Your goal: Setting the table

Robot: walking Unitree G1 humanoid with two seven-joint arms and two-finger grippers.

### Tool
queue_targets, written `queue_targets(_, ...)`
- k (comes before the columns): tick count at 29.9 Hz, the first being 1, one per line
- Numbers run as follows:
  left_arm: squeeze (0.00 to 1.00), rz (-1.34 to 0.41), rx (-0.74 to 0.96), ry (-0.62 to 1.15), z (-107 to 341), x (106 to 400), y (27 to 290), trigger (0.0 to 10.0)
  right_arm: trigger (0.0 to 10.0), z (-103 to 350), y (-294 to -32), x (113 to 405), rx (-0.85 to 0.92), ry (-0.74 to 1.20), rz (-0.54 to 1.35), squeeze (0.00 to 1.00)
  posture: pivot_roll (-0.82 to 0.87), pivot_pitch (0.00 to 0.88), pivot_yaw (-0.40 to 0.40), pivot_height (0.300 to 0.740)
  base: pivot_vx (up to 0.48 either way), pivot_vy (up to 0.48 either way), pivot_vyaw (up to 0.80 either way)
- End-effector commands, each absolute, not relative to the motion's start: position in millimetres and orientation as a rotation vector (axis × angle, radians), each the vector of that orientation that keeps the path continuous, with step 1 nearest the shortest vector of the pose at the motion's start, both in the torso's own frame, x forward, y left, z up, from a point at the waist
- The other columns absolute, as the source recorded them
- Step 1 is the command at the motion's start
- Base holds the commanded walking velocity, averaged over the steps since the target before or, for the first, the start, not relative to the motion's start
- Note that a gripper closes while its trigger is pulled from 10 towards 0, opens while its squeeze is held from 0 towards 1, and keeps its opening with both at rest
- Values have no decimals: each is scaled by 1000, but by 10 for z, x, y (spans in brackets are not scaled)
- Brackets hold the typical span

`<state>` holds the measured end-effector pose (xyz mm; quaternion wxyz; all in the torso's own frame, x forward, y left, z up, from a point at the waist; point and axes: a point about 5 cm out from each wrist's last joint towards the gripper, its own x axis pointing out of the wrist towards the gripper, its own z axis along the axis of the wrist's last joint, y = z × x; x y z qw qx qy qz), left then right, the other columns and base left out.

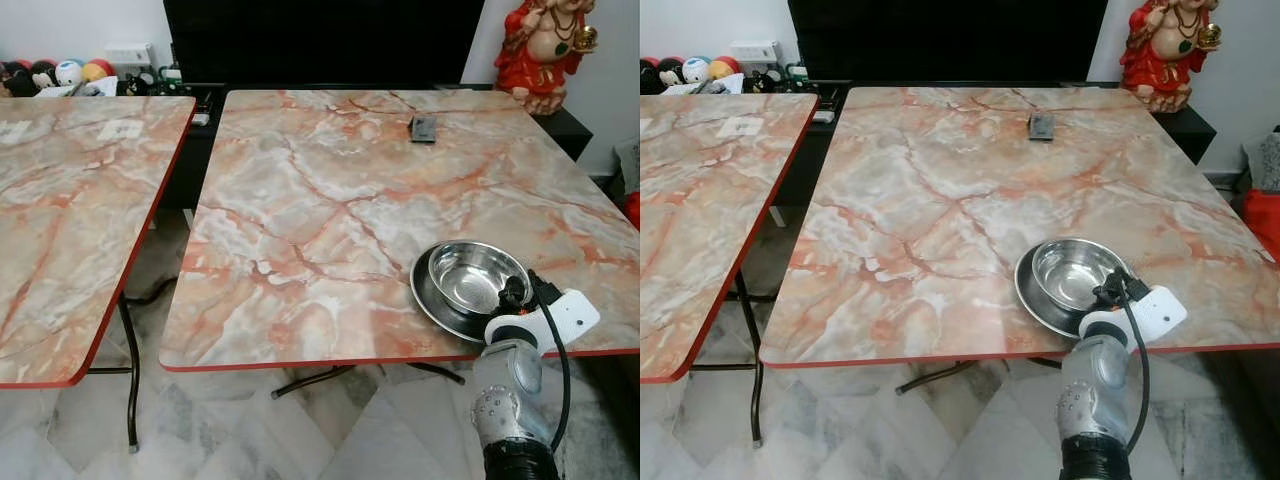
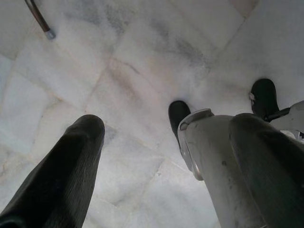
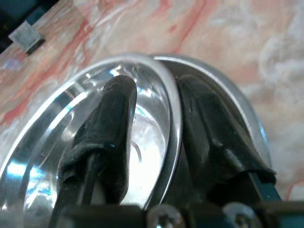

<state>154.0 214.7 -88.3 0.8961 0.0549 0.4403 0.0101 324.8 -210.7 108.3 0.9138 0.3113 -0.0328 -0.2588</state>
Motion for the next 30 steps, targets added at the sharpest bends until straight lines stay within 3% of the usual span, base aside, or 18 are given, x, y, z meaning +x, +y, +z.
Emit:
queue_targets(1, 0, 17, 122, 944, -915, 1477, 2139, 10000, 10000, 1077, -2113, 3222, 627, -63, -536, 0, -26, 97, -22, 740, 0, 0, 0)
queue_targets(17, 0, 13, 123, 945, -914, 1480, 2140, 10000, 10000, 1136, -2178, 3041, 570, -99, -566, 0, -35, 81, -22, 740, 0, 0, 0)
queue_targets(30, 0, 13, 124, 943, -918, 1469, 2134, 10000, 10000, 1379, -2095, 2976, 275, -188, -356, 0, -47, 34, -29, 740, 0, 0, 0)
